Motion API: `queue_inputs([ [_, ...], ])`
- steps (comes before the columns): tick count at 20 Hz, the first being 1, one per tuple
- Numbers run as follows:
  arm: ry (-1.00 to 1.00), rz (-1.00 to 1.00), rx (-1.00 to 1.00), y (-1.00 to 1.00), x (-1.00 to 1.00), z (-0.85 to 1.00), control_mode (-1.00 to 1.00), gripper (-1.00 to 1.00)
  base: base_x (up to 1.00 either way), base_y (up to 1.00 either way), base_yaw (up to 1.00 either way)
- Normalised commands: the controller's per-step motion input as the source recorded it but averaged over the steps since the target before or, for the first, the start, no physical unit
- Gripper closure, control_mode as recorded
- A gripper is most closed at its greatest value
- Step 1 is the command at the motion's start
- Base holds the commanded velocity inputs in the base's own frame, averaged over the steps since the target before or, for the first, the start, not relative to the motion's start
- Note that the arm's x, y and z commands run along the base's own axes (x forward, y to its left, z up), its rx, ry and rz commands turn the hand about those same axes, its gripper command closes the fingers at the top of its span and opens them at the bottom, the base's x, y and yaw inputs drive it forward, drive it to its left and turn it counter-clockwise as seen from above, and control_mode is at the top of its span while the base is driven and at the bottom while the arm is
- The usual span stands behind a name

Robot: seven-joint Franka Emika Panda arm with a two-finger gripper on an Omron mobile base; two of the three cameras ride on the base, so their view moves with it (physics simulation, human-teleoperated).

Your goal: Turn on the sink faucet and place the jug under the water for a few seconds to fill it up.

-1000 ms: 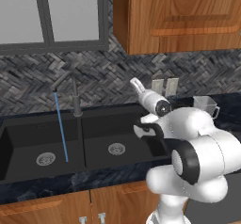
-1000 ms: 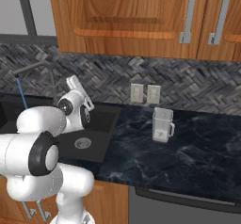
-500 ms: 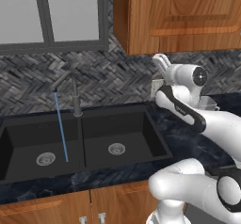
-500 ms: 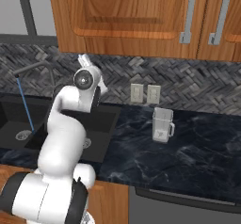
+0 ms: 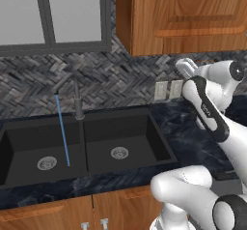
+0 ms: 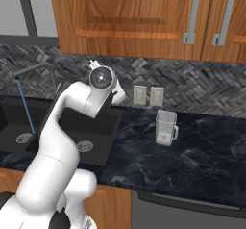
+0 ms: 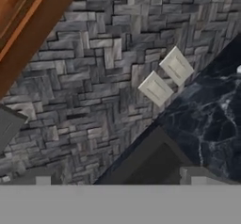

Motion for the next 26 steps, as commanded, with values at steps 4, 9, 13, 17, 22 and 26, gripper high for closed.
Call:
queue_inputs([
  [4,-0.45,0.09,-0.05,-1.00,-0.87,-0.73,-1.00,-1.00,0.00,0.00,0.00],
  [9,-0.29,0.10,-0.09,-1.00,-0.70,-0.14,-1.00,-1.00,0.00,0.00,0.00],
  [13,-0.19,0.06,-0.13,-1.00,-0.45,0.00,-1.00,-1.00,0.00,0.00,0.00],
  [17,-0.17,0.04,-0.14,-0.90,-0.27,0.02,-1.00,-1.00,0.00,0.00,0.00],
  [22,-0.11,0.01,-0.13,-0.85,-0.24,0.01,-1.00,-1.00,0.00,0.00,0.00],
  [26,-0.14,0.04,-0.08,-0.74,-0.20,-0.34,-1.00,-1.00,0.00,0.00,0.00],
])
